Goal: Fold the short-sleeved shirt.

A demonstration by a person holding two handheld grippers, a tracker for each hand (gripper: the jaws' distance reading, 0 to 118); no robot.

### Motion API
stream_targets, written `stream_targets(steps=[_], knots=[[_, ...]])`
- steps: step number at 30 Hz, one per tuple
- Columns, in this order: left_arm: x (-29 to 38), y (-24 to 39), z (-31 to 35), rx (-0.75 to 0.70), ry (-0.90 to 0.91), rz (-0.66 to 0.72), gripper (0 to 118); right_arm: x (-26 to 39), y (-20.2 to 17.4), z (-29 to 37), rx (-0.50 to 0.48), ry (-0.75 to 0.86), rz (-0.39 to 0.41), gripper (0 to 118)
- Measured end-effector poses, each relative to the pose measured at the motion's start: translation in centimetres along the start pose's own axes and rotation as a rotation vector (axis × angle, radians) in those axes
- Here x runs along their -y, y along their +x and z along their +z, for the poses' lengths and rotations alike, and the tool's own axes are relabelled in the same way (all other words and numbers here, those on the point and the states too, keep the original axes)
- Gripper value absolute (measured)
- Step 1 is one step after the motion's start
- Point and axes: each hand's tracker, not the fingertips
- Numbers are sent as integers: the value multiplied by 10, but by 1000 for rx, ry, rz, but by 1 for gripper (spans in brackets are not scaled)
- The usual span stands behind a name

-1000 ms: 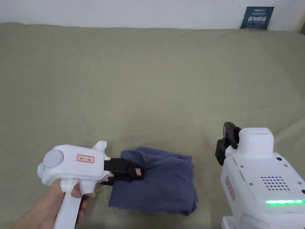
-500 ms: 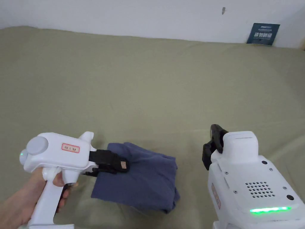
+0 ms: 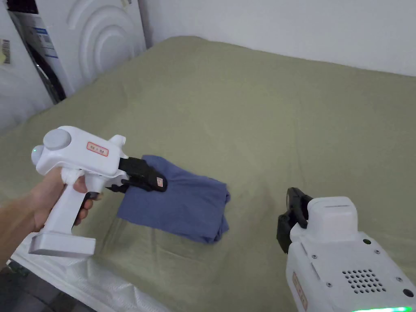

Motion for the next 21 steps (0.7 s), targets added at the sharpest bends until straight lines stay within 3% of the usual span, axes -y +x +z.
stream_targets(steps=[4,9,18,19,20,21], knots=[[-49,-34,18,-117,-28,-52,34,4,-37,-38,-83,-11,31,0],[-98,-55,19,-280,-65,-83,34,13,-56,-69,-151,-44,27,0],[-124,-53,0,-330,-129,-122,38,26,-64,-86,-186,-80,40,0],[-121,-48,0,-364,-98,-169,59,25,-63,-84,-183,-86,33,0],[-119,-48,4,-405,-71,-189,103,25,-60,-82,-186,-90,26,0],[-116,-46,8,-437,-34,-183,118,25,-58,-79,-186,-94,23,0]])
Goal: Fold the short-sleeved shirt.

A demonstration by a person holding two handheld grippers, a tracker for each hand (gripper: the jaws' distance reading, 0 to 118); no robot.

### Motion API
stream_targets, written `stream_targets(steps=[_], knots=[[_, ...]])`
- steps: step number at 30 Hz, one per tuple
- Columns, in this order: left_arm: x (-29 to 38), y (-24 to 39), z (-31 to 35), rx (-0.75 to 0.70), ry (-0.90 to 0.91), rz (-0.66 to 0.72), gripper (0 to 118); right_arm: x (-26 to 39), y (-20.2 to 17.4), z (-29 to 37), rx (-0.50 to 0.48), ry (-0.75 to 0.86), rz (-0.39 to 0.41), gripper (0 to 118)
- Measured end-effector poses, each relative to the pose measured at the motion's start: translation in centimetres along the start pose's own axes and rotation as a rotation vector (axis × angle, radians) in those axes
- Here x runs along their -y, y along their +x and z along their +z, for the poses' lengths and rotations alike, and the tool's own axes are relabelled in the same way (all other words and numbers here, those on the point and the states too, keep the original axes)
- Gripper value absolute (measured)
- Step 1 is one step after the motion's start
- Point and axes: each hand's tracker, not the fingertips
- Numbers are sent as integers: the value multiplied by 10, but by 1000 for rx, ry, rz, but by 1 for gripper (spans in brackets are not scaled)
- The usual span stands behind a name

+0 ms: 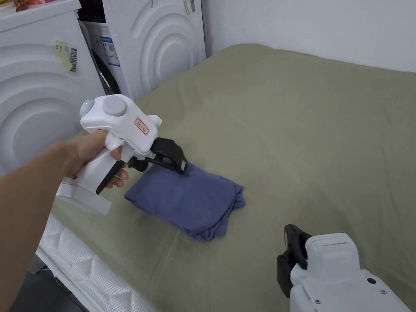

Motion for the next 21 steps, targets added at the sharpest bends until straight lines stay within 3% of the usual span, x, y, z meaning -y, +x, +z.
stream_targets(steps=[4,5,6,7,8,10,12,17,20,21], knots=[[20,9,32,-23,148,34,111,-4,11,20,15,1,0,0],[28,16,41,-59,199,33,106,-8,16,28,16,1,-8,0],[36,22,50,-67,239,33,93,-11,21,36,20,4,-16,0],[43,28,61,-50,274,45,66,-14,27,45,27,11,-25,0],[53,38,70,-1,318,53,1,-17,33,55,38,17,-25,0],[79,76,82,-60,428,-1,1,-26,49,78,70,29,-23,0],[104,113,93,86,449,29,1,-35,67,104,108,43,-46,0],[167,261,118,91,658,-155,1,-57,116,190,248,90,-75,0],[206,346,131,163,781,-172,1,-67,143,247,346,117,-86,0],[226,376,131,203,746,-121,1,-69,150,267,393,117,-73,0]])
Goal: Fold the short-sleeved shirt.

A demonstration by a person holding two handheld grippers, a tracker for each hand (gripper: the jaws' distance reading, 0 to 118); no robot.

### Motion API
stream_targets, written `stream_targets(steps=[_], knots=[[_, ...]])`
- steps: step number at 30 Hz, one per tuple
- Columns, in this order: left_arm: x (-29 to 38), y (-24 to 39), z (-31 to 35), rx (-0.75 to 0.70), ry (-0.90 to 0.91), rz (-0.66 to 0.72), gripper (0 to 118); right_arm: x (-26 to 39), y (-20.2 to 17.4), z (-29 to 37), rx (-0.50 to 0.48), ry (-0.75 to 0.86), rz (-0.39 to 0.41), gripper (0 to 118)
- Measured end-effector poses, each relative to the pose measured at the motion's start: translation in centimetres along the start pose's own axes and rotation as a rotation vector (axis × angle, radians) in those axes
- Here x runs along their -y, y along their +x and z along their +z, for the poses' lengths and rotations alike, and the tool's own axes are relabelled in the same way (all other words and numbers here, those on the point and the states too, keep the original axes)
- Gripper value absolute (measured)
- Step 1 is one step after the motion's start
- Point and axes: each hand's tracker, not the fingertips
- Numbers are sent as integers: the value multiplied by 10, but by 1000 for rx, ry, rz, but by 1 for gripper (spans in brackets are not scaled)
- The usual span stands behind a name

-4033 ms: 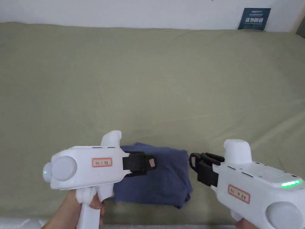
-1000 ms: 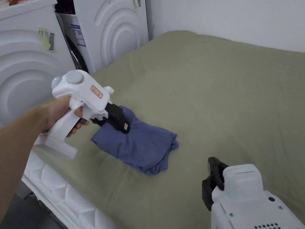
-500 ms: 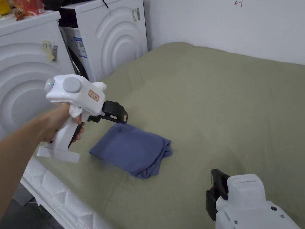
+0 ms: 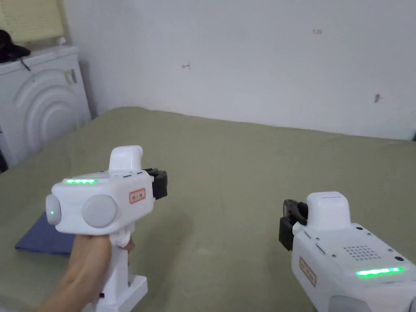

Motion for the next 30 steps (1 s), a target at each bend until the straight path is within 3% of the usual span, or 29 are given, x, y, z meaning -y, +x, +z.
stream_targets(steps=[4,6,10,18,30], knots=[[23,94,16,-46,158,-185,1,-11,47,51,124,19,24,0],[30,129,24,-24,193,-181,1,-11,66,70,174,44,20,0],[38,172,38,-74,291,-329,1,-11,93,97,249,74,22,0],[41,179,51,-103,325,-389,1,-14,111,109,316,115,-2,0],[34,170,50,-91,289,-317,1,-24,97,103,313,143,-8,0]])
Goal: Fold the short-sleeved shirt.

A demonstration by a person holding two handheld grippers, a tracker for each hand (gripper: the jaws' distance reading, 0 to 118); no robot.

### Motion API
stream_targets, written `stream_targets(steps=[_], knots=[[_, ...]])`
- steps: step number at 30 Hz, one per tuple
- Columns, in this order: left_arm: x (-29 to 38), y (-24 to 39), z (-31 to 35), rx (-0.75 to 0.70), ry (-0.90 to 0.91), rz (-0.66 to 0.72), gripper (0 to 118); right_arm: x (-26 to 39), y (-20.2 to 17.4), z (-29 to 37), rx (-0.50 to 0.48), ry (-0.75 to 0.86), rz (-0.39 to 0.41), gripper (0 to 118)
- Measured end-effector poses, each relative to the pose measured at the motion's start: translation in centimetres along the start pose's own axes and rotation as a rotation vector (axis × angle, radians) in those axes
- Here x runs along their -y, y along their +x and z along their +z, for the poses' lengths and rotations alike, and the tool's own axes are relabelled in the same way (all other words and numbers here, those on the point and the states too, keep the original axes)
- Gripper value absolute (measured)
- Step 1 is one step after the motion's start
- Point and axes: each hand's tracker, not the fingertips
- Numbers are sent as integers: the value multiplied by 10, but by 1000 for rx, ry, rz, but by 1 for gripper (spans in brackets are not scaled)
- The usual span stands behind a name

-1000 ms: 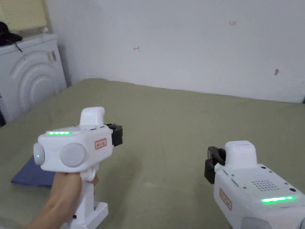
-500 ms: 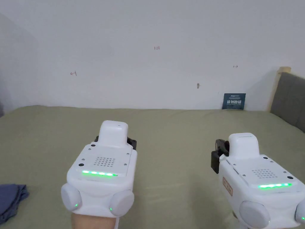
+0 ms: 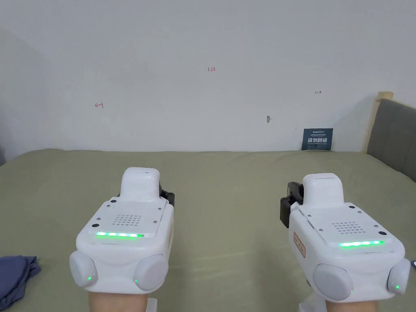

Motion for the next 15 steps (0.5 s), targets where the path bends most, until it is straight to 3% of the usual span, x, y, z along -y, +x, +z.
stream_targets(steps=[4,5,6,7,8,10,15], knots=[[-1,-1,1,-13,4,-5,6,-5,-1,2,9,20,2,1],[-1,-1,0,-23,1,-13,22,-6,-1,2,18,26,2,6],[-2,-2,-3,-32,-10,-21,53,-7,-2,2,27,35,3,25],[-2,-3,-8,-43,-35,-22,98,-8,-2,2,33,36,5,66],[0,-5,-10,-37,-74,-11,118,-10,-1,-2,31,11,5,118],[1,0,-11,-40,-40,-3,118,-23,-1,1,24,61,-24,115],[-2,-4,10,-50,-14,11,118,-11,-4,4,21,41,7,118]])
